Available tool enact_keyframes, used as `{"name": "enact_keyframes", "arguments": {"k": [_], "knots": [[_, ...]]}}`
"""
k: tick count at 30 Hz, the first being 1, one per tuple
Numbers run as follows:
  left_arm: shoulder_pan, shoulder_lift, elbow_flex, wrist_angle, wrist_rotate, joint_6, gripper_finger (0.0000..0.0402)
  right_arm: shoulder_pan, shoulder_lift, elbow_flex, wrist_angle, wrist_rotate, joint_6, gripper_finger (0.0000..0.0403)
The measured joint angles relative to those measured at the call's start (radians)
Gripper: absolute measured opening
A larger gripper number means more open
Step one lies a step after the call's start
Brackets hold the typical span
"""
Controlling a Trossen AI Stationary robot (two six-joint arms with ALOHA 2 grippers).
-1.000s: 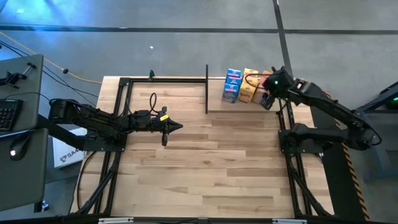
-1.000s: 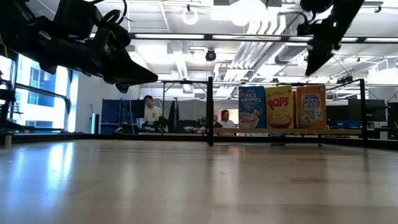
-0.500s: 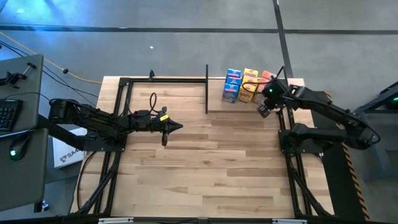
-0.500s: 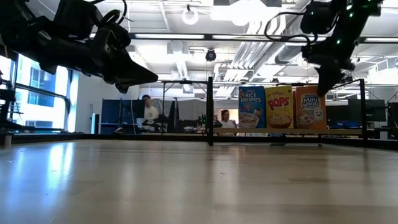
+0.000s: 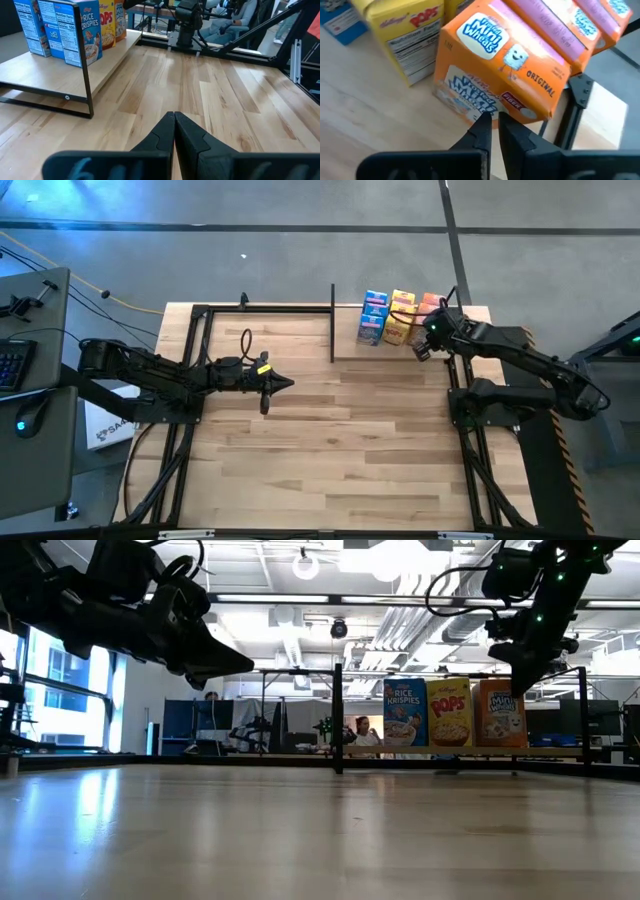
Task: Stack cereal on shelf
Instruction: Put the orange cereal box on the shelf aligned with the other yellow cereal box, then adjust the yellow cereal box
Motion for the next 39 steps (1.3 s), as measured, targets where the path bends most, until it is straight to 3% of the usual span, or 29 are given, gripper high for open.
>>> {"name": "enact_keyframes", "arguments": {"k": [12, 17, 19, 30, 39], "knots": [[0.0, 0.0, 0.0, -0.001, 0.0, 0.0, 0.0003, 0.044, -0.026, 0.036, -0.046, 0.012, 0.0, 0.0016], [0.0, 0.0, 0.0, -0.001, 0.0, 0.0, 0.0003, 0.145, -0.051, 0.041, 0.109, -0.198, -0.019, 0.0016], [0.0, 0.0, 0.0, -0.001, 0.0, 0.0, 0.0003, 0.185, -0.034, 0.023, 0.201, -0.23, -0.02, 0.0016], [0.0, 0.0, 0.0, -0.004, 0.0, 0.0, 0.0003, 0.221, 0.208, 0.008, 0.372, 0.031, 0.001, 0.0016], [0.0, 0.0, 0.0, -0.004, 0.0, 0.0, 0.0003, 0.218, 0.232, 0.008, 0.367, 0.111, 0.076, 0.0016]]}}
